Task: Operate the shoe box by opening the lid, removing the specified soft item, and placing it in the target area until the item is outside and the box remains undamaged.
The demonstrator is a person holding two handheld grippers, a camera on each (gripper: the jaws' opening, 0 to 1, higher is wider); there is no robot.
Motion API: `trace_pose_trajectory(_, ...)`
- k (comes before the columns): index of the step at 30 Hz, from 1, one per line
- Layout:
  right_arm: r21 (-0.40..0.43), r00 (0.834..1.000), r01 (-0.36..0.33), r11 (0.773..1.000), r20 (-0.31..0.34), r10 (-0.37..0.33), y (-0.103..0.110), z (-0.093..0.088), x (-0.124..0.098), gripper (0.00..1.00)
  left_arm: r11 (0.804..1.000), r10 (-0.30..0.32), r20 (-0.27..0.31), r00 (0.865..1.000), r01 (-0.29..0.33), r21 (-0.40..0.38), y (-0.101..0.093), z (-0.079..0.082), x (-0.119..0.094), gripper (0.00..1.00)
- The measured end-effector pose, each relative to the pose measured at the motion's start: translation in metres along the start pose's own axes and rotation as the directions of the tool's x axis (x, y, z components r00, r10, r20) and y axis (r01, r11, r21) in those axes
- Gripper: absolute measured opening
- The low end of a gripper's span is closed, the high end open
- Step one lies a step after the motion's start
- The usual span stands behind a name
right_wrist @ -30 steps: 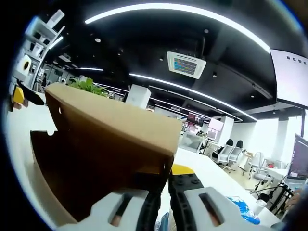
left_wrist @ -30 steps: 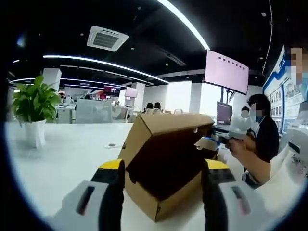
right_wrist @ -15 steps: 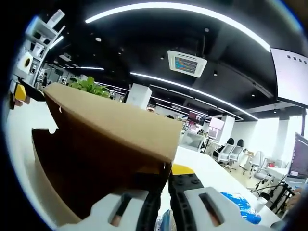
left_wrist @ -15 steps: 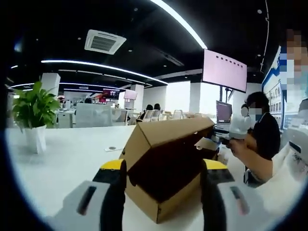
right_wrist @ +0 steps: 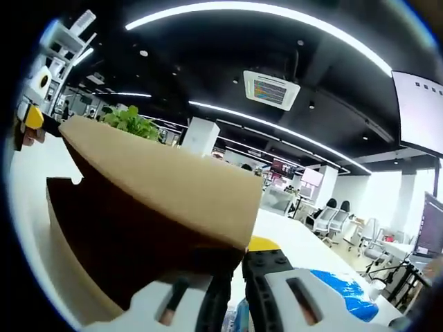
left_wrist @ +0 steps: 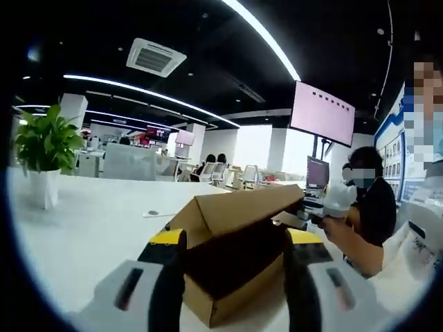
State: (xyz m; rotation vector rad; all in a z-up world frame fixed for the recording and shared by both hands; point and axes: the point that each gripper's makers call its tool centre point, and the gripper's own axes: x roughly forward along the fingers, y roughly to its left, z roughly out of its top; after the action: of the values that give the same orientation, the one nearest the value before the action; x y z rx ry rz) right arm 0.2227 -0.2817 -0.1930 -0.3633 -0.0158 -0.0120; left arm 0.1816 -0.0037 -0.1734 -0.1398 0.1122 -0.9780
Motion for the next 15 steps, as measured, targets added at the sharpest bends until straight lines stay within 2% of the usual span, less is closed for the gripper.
trace_pose_trajectory(6, -0.001, 1.000, -0.004, 1.000, -0.002, 0.004, 0.0003, -0.0016, -0.0015, 0.01, 0.999, 0.036, -0.018, 0.999, -0.036, 0.039, 0.0015, -0.0045, 0.0019, 0.57)
trace_pose_trajectory(8, 0.002, 1.000, -0.010, 1.000, -0.004, 0.010, 0.0006, -0.0021, -0.0022, 0.01, 0.998, 0.058, -0.039, 0.998, -0.057, 0.031, 0.0064, -0.0088, 0.0038, 0.58)
trace_pose_trajectory(10, 0.001, 1.000, -0.011, 1.000, -0.003, 0.011, 0.0009, -0.0022, -0.0019, 0.01, 0.997, 0.073, -0.028, 0.997, -0.072, 0.024, 0.0091, -0.0075, 0.0030, 0.60)
trace_pose_trajectory(14, -0.003, 1.000, -0.009, 1.000, -0.005, 0.009, 0.0020, -0.0032, -0.0026, 0.01, 0.998, 0.053, -0.008, 0.999, -0.053, -0.021, 0.0064, -0.0024, 0.0007, 0.59)
trace_pose_trajectory(15, -0.005, 1.000, -0.009, 1.000, -0.005, 0.009, 0.0024, -0.0034, -0.0032, 0.01, 0.999, 0.023, -0.009, 1.000, -0.024, -0.030, 0.0009, -0.0031, 0.0017, 0.58)
